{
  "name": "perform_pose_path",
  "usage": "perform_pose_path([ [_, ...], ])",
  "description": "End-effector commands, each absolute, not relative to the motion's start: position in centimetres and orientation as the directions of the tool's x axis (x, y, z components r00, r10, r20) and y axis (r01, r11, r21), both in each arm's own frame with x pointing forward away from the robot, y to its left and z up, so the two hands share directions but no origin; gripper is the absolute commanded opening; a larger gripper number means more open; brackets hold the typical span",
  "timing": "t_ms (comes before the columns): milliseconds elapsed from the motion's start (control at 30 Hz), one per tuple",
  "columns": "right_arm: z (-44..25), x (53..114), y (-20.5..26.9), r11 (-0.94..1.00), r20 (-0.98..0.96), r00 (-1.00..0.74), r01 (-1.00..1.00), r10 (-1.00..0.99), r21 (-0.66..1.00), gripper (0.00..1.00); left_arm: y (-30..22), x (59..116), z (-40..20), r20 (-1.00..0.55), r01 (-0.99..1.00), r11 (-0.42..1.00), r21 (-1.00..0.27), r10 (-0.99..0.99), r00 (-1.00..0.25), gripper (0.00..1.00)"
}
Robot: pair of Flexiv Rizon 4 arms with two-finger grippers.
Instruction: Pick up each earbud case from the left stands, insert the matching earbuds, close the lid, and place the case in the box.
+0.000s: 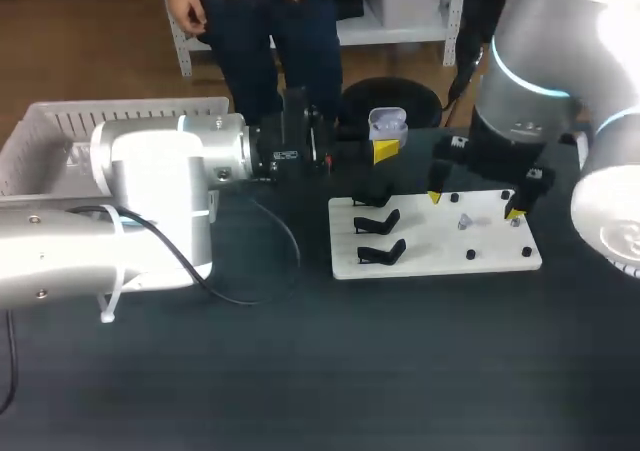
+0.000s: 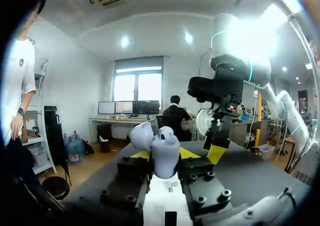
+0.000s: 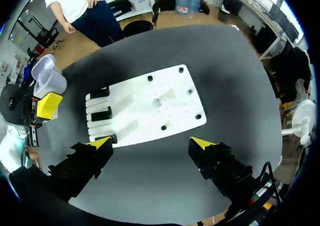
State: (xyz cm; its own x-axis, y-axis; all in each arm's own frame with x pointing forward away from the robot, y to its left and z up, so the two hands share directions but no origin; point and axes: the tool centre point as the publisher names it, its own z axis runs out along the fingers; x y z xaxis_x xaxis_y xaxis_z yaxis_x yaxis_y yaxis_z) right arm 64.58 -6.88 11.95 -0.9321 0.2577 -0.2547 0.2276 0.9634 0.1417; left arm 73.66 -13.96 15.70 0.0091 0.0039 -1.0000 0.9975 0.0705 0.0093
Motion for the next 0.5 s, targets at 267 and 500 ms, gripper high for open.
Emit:
perform_pose_path([
  [267,7.3,66.7,-8.2,0.964,-0.276,-0.928,0.216,0.252,0.154,1.00,-14.0,73.4,15.6,-1.000,0.997,0.079,0.015,-0.001,0.015,0.00],
  [500,7.3,66.7,-8.2,0.964,-0.276,-0.928,0.216,0.252,0.154,1.00,-14.0,73.4,15.6,-1.000,0.997,0.079,0.015,-0.001,0.015,0.00],
])
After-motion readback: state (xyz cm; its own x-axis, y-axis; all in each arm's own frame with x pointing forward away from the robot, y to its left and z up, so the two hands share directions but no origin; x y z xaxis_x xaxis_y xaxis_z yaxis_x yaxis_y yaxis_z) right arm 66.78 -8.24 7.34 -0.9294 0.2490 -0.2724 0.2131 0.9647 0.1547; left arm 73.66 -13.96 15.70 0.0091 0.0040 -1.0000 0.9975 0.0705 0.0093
